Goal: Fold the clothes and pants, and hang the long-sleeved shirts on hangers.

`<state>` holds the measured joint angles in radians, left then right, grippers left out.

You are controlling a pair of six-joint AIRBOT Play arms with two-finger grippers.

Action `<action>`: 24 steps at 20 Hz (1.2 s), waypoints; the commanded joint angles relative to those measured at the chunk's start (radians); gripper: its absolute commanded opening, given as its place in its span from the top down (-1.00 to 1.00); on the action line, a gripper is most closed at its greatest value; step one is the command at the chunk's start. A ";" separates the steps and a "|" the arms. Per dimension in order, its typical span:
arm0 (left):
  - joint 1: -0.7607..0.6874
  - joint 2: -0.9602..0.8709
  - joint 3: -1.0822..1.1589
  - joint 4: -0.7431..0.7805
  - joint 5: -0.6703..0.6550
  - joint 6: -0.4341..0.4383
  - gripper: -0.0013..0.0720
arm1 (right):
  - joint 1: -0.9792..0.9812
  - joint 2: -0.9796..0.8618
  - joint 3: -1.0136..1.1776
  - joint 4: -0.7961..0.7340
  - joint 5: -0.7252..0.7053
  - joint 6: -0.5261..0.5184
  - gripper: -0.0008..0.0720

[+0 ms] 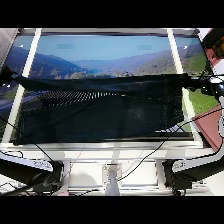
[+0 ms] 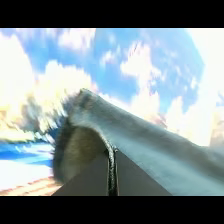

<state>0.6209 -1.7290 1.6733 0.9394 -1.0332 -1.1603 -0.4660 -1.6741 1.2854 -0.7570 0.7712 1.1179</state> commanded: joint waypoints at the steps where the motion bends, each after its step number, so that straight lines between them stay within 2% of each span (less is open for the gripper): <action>1: -0.042 0.045 0.068 0.260 -0.005 0.006 0.91 | -0.001 0.000 0.021 -0.024 -0.005 0.000 0.87; 3: -0.043 0.064 0.014 0.362 -0.050 -0.007 0.91 | -0.001 0.000 0.021 -0.038 -0.003 0.000 0.87; 7: -0.026 0.073 -0.266 0.370 -0.055 -0.007 0.91 | -0.001 -0.008 0.021 -0.042 -0.002 0.003 0.87; 9: -0.025 0.070 -0.366 0.370 0.005 -0.029 0.91 | -0.001 -0.008 0.021 -0.069 -0.005 0.023 0.87; 13: -0.025 0.056 -0.410 0.370 0.062 -0.093 0.91 | -0.001 -0.012 0.020 -0.161 -0.005 0.029 0.87; 17: -0.037 0.037 -0.409 0.370 0.087 -0.135 0.91 | -0.001 -0.052 0.018 -0.220 0.010 0.123 0.87; 20: -0.077 0.035 -0.409 0.370 0.192 -0.135 0.91 | -0.002 -0.074 0.018 -0.219 -0.036 0.190 0.87; 24: -0.153 0.034 -0.409 0.370 0.406 -0.153 0.91 | -0.008 -0.081 0.018 -0.243 -0.165 0.328 0.87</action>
<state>0.5121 -1.6947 1.2648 1.3087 -0.7902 -1.2926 -0.4690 -1.7458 1.3037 -0.9714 0.6941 1.3365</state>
